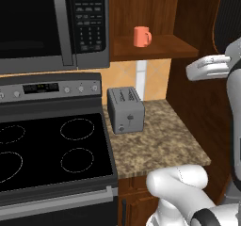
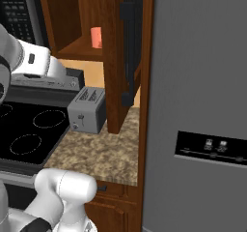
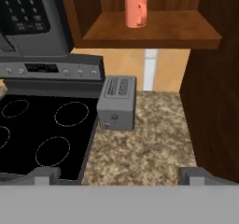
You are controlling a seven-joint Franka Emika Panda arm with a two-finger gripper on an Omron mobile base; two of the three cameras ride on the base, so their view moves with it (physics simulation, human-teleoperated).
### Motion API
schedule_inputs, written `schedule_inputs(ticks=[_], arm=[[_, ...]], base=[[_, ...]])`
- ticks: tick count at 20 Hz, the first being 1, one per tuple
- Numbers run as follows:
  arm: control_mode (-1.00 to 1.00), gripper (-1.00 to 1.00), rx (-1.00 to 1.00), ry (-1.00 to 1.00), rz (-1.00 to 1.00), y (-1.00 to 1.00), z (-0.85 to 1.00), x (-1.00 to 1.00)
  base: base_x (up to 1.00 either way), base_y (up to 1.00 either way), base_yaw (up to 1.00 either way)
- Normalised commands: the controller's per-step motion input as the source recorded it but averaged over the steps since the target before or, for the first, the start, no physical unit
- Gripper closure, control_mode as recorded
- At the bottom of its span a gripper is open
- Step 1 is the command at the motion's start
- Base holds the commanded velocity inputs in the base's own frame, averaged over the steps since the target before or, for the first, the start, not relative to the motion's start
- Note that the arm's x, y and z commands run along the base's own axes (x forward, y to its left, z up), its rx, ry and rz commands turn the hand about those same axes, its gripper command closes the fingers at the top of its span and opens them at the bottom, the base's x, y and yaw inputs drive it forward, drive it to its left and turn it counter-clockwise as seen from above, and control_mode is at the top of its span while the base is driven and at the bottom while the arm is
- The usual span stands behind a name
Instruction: Gather all objects into one cabinet and sort the glasses and bowls to opposite sides.
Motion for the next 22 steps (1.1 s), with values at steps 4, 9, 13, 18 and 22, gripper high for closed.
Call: schedule_inputs(ticks=[4, 9, 13, 18, 22], arm=[[-1.0, -1.0, 0.0, -0.21, 0.09, 0.0, 0.25, 0.28], [-1.0, -1.0, -0.01, -0.04, 0.08, 0.07, 0.06, 0.75], [-1.0, -1.0, 0.0, -0.03, 0.07, 0.0, 0.0, 0.87], [-1.0, -1.0, 0.0, -0.02, 0.04, 0.0, 0.0, 0.82], [-1.0, -1.0, 0.0, 0.0, 0.05, -0.02, 0.0, 0.84]], base=[[0.0, 0.0, 0.0], [0.0, 0.0, 0.0], [0.0, 0.0, 0.0], [0.0, 0.0, 0.0], [0.0, 0.0, 0.0]])
